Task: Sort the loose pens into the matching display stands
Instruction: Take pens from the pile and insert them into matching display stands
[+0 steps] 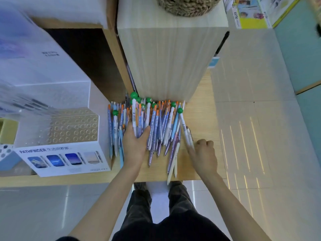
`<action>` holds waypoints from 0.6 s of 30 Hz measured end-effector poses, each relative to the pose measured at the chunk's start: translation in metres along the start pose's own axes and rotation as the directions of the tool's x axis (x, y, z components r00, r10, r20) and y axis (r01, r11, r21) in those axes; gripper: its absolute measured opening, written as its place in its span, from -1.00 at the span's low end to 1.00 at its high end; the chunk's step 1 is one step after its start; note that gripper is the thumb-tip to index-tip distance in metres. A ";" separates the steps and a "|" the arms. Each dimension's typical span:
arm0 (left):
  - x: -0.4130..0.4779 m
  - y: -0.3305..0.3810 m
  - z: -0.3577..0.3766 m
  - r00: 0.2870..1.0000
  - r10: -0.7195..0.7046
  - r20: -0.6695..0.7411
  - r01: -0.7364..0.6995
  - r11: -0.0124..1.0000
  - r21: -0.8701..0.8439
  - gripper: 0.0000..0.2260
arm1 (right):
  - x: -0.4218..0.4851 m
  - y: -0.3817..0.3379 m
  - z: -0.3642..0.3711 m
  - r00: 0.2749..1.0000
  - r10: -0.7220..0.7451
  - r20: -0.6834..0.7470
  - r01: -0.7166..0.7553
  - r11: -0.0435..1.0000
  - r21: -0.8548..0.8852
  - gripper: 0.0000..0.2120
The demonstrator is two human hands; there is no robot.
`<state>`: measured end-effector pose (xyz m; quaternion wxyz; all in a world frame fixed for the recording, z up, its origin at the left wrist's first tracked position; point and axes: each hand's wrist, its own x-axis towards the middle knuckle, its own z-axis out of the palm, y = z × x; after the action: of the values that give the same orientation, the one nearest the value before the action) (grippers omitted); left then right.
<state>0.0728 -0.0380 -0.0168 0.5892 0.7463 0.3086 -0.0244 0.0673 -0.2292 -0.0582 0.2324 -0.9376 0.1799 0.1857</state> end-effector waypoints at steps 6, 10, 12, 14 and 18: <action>0.003 -0.013 0.003 1.000 0.017 0.000 -0.016 0.969 0.248 -0.59 | 0.031 -0.022 0.012 0.997 -0.067 -0.048 0.064 0.997 -0.053 -0.82; -0.027 -0.019 0.021 0.996 0.057 0.073 -0.079 0.933 0.351 -0.80 | 0.046 -0.017 0.001 0.997 -0.070 0.025 0.068 0.995 0.071 -0.89; -0.047 -0.032 0.034 0.994 0.012 0.113 -0.053 0.926 0.373 -0.84 | 0.045 -0.005 -0.002 0.993 -0.104 0.062 0.087 0.968 0.234 -0.91; -0.065 -0.046 0.048 0.992 -0.042 0.121 -0.009 0.919 0.393 -0.77 | 0.040 0.008 -0.005 0.993 -0.087 0.080 0.053 0.933 0.355 -0.91; -0.079 -0.061 0.074 0.995 -0.093 0.043 0.055 0.844 0.533 -0.56 | 0.027 0.028 -0.009 0.997 -0.021 0.078 -0.019 0.875 0.483 -0.74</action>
<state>0.0034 -0.1316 -0.0600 0.3685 0.8664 0.2983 -0.1567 0.0808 -0.2640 -0.0727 0.4664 -0.8417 0.2105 0.1724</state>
